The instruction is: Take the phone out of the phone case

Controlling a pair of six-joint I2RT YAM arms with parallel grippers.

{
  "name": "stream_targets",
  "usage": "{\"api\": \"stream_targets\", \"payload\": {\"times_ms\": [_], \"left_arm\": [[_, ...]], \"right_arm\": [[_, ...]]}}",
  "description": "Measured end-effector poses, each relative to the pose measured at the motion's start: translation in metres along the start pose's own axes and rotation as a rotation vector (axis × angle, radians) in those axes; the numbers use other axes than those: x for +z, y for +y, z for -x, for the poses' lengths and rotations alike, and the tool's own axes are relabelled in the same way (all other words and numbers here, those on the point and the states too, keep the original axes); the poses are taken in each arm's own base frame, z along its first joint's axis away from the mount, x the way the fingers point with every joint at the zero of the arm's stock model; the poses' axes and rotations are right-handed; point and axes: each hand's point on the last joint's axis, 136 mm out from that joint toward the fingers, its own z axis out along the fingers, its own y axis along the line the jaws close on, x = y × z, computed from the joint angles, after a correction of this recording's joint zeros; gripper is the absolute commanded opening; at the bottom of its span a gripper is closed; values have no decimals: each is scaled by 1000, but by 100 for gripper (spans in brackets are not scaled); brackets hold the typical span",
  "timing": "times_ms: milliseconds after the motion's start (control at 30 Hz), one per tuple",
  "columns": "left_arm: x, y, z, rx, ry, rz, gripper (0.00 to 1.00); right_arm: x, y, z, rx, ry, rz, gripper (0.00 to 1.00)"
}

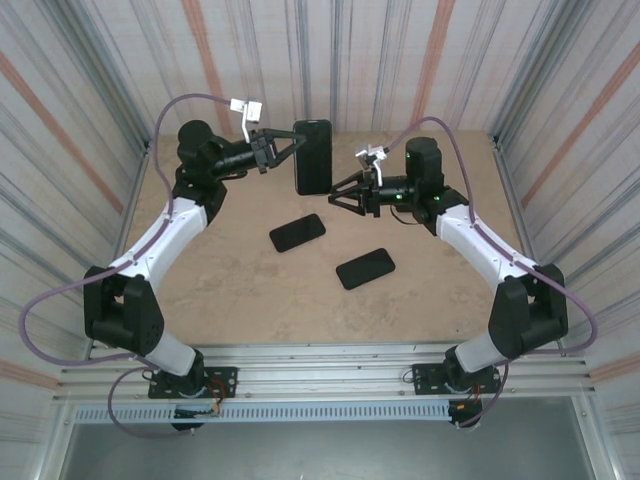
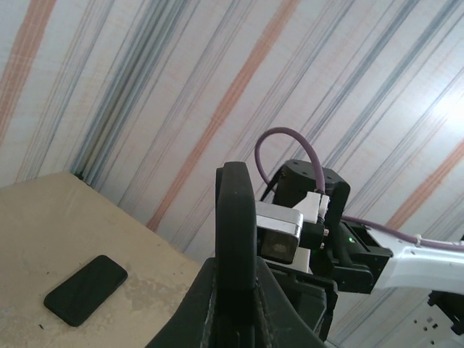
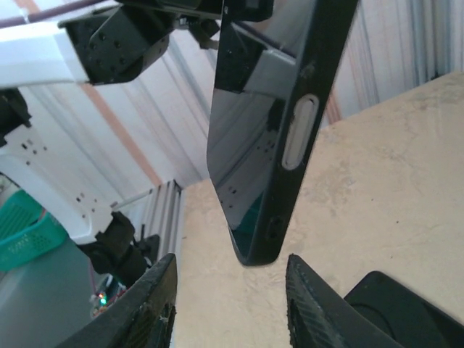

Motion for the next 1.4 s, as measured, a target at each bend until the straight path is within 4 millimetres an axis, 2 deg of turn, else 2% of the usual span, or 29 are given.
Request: {"api": "stream_targets", "payload": {"times_ms": [467, 833, 967, 1400], "left_arm": [[2, -4, -3, -11, 13, -18, 0], [4, -6, 0, -49, 17, -35, 0], [4, -9, 0, -48, 25, -48, 0], [11, -19, -1, -80, 53, -88, 0]], "right_arm": [[8, 0, -10, -9, 37, 66, 22], [9, 2, -7, -30, 38, 98, 14], [10, 4, -8, -36, 44, 104, 8], [10, 8, -11, -143, 99, 64, 1]]}}
